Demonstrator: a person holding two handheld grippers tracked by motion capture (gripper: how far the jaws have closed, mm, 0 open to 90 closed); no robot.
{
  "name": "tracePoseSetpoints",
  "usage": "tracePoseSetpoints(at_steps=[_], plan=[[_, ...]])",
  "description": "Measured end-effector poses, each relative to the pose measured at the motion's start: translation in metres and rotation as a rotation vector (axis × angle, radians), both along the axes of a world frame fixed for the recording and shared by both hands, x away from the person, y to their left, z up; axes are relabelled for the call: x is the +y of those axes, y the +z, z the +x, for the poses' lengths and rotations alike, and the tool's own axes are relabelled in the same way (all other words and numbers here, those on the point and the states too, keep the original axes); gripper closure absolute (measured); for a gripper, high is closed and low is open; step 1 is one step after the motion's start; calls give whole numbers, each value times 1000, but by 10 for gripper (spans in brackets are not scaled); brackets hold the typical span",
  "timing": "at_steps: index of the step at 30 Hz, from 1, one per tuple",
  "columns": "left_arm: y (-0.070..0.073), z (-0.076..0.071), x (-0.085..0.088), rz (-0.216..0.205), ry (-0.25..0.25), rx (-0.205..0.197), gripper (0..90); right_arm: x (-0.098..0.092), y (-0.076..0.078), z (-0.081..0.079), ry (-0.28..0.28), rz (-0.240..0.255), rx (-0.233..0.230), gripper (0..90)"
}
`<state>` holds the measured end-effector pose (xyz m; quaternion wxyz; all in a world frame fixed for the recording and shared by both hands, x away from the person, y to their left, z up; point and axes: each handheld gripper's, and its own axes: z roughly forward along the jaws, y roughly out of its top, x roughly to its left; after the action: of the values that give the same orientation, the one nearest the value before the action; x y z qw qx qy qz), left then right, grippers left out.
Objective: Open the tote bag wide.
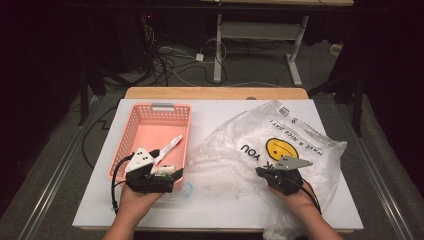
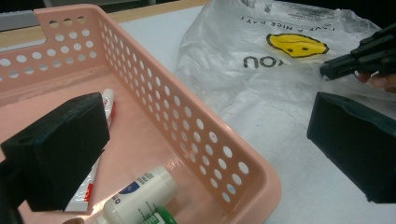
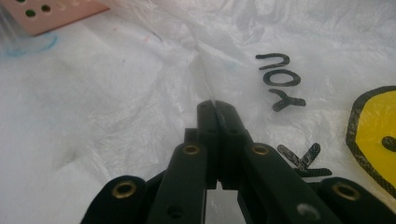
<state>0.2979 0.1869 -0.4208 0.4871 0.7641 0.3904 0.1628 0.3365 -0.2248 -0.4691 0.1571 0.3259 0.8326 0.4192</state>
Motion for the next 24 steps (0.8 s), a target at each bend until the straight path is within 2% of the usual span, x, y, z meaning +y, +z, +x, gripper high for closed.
tracePoseSetpoints(at_steps=[4, 6, 9, 16, 21, 24], plan=[[-1, 1, 1, -2, 0, 3, 0, 2, 6, 13, -8, 33, 3, 900], [-1, 1, 1, 1, -2, 0, 0, 3, 7, 15, -3, 39, -16, 900], [-2, 1, 2, -5, 5, -5, 0, 2, 7, 16, -4, 64, -27, 900], [-1, 0, 5, -5, 15, -13, 0, 7, 6, 11, 17, 73, -59, 900], [-2, 0, 5, -10, 20, -9, 0, 6, 9, 9, 7, 90, -89, 900], [-3, -1, 4, -15, 26, -20, 0, 3, 14, 8, -4, 101, -105, 900]])
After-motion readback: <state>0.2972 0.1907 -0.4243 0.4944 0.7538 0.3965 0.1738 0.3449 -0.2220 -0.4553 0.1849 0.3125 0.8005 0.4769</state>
